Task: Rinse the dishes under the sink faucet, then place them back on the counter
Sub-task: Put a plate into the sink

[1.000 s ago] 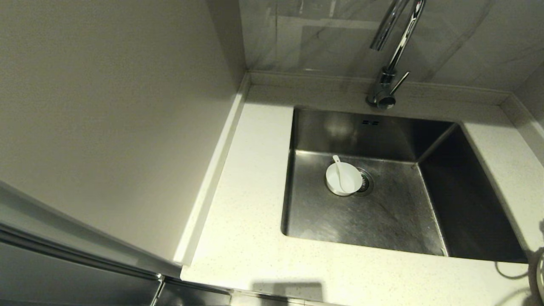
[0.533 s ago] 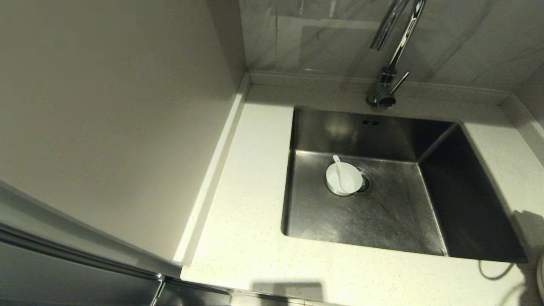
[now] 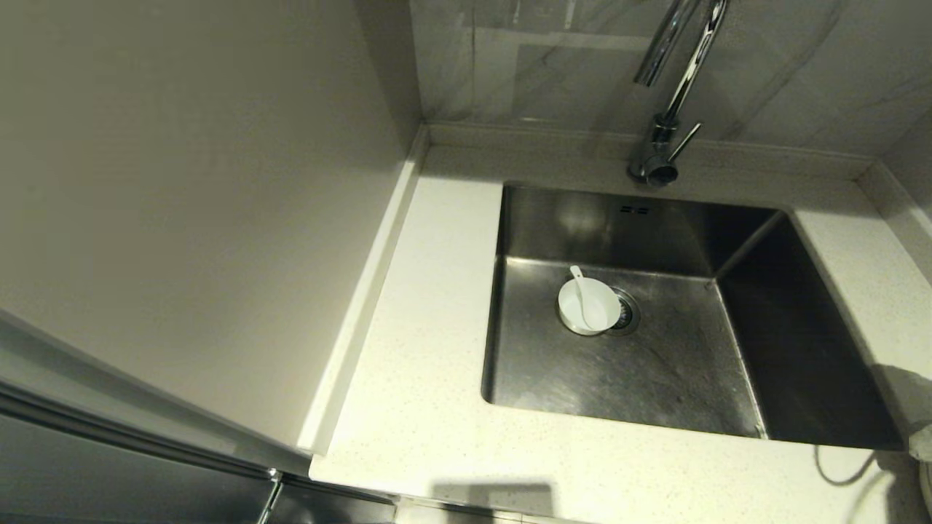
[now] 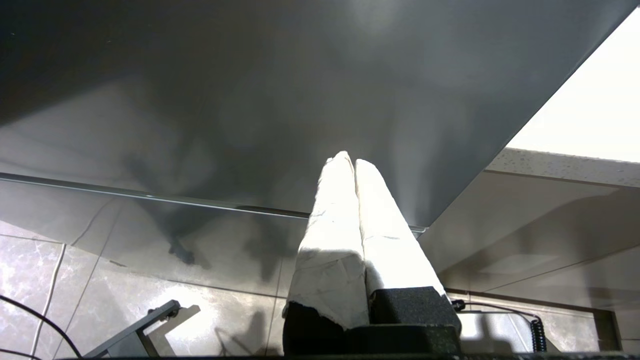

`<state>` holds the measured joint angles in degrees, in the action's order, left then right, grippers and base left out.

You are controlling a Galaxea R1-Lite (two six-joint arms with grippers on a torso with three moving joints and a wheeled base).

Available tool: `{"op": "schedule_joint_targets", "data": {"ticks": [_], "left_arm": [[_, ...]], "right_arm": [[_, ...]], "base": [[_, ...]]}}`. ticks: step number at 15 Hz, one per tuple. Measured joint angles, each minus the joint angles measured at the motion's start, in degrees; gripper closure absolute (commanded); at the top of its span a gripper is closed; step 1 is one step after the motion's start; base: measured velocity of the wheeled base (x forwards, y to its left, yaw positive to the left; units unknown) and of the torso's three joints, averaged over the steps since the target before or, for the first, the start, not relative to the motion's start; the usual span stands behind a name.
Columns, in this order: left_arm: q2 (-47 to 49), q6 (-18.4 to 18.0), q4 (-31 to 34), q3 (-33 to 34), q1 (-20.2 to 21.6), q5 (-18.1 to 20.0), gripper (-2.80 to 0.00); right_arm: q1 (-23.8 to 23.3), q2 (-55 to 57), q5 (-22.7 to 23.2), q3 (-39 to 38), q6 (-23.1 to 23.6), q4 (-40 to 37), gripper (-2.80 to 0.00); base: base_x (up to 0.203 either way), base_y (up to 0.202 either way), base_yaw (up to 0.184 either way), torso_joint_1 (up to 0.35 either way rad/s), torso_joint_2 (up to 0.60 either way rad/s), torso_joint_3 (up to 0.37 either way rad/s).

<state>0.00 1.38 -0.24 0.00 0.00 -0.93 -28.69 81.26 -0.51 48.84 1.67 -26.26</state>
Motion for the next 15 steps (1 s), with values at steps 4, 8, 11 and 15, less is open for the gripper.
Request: {"op": "schedule_joint_targets", "data": {"ticks": [4, 8, 11, 15], "left_arm": [[0.0, 0.0, 0.0, 0.0, 0.0, 0.0, 0.00], [0.0, 0.0, 0.0, 0.0, 0.0, 0.0, 0.00], [0.0, 0.0, 0.0, 0.0, 0.0, 0.0, 0.00], [0.0, 0.0, 0.0, 0.0, 0.0, 0.0, 0.00]], "right_arm": [[1.9, 1.4, -0.1, 0.1, -0.2, 2.2, -2.80], [2.0, 3.2, -1.6, 0.5, -0.4, 3.6, -2.80], [1.9, 4.1, -2.8, 0.6, -0.5, 3.7, -2.80], [1.8, 4.7, -3.3, 0.7, -0.5, 3.7, -2.80]], "base": [[0.000, 0.000, 0.000, 0.000, 0.00, 0.000], [0.000, 0.000, 0.000, 0.000, 0.00, 0.000], [0.000, 0.000, 0.000, 0.000, 0.00, 0.000], [0.000, 0.000, 0.000, 0.000, 0.00, 0.000]]}}
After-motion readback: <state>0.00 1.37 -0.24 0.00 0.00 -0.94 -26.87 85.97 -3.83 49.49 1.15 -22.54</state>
